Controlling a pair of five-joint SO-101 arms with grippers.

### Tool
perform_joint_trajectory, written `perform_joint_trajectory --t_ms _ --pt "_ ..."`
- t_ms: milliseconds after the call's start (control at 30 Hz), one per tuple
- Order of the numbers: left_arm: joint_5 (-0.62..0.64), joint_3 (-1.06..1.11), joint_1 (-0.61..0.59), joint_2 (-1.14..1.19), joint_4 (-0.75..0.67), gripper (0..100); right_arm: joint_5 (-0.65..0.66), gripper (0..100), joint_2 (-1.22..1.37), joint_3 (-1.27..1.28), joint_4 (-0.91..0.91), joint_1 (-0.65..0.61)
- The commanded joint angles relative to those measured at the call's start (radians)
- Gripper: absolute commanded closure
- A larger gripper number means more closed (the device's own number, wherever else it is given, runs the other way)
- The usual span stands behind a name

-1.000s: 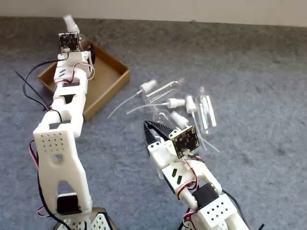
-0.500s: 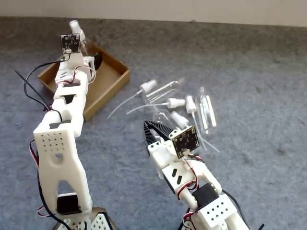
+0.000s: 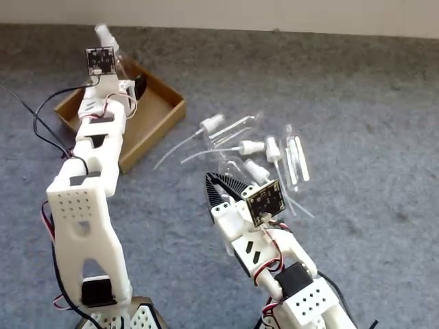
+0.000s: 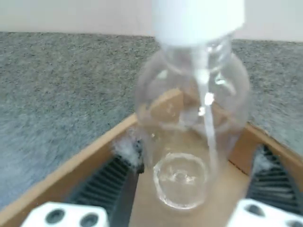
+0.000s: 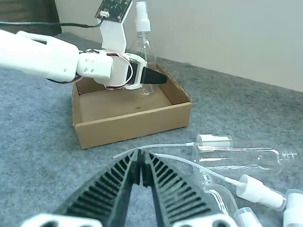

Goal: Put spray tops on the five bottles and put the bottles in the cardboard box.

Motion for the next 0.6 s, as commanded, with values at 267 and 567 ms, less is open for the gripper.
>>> perform_joint_trajectory --t_ms 267,567 --pt "-0.006 0.125 -0.005 -0.326 0.161 68 -0.002 99.1 -0.004 0.171 0.01 0.018" --pt "-0.006 0.335 -0.007 -0.618 0.342 68 -0.005 99.1 -0.004 0.171 0.01 0.088"
